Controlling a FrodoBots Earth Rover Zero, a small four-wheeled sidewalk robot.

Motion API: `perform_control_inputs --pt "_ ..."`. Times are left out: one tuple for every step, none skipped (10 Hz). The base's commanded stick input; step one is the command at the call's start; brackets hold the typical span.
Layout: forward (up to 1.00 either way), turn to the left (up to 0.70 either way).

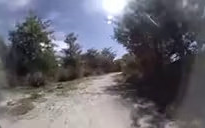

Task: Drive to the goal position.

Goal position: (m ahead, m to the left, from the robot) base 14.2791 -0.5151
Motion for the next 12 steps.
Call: perform_control_inputs --pt "0.85 0.00" --pt "0.85 0.00" --pt "0.85 0.00" --pt "0.85 0.00" --pt "0.85 0.00" --pt "0.85 0.00" --pt "0.85 0.00" --pt "0.85 0.00" --pt "0.85 0.00" --pt "0.85 0.00" --pt "0.85 0.00" --pt "0.85 0.00"
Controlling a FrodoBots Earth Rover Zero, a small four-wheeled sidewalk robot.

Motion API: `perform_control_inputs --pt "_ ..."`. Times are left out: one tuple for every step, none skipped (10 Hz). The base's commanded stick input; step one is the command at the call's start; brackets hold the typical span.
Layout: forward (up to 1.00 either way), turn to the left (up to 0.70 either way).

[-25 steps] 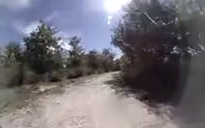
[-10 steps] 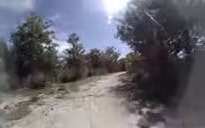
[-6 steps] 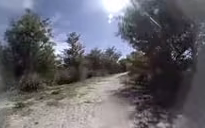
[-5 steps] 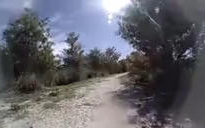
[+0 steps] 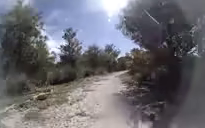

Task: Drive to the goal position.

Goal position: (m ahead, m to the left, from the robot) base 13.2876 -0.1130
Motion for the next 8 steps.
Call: perform_control_inputs --pt "0.85 0.00" --pt "0.85 0.00" --pt "0.85 0.00" --pt "0.85 0.00" --pt "0.85 0.00" --pt "0.85 0.00" --pt "0.85 0.00" --pt "0.85 0.00"
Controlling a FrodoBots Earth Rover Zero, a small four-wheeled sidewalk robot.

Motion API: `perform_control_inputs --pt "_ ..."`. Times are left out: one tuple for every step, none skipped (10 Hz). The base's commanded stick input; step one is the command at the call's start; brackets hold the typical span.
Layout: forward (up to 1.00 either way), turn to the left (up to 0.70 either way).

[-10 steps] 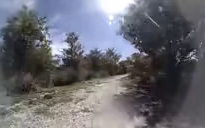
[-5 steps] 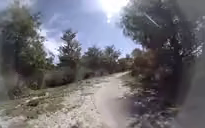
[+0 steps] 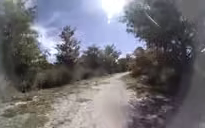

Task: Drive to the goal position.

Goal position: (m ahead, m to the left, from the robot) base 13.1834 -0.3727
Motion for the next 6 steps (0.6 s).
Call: perform_control_inputs --pt "0.85 0.00" --pt "0.85 0.00" --pt "0.85 0.00" --pt "0.85 0.00" --pt "0.85 0.00" --pt "0.85 0.00"
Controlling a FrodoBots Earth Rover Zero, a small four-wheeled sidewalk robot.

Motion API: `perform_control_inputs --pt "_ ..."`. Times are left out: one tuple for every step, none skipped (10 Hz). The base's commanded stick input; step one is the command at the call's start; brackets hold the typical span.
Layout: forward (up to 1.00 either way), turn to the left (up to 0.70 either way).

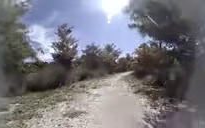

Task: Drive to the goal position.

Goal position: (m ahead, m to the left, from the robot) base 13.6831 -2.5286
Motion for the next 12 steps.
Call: perform_control_inputs --pt "0.85 0.00" --pt "0.85 0.00" --pt "0.85 0.00" --pt "0.85 0.00" --pt "0.85 0.00" --pt "0.85 0.00" --pt "0.85 0.00" --pt "0.85 0.00" --pt "0.85 0.00" --pt "0.85 0.00" --pt "0.85 0.00" --pt "0.85 0.00"
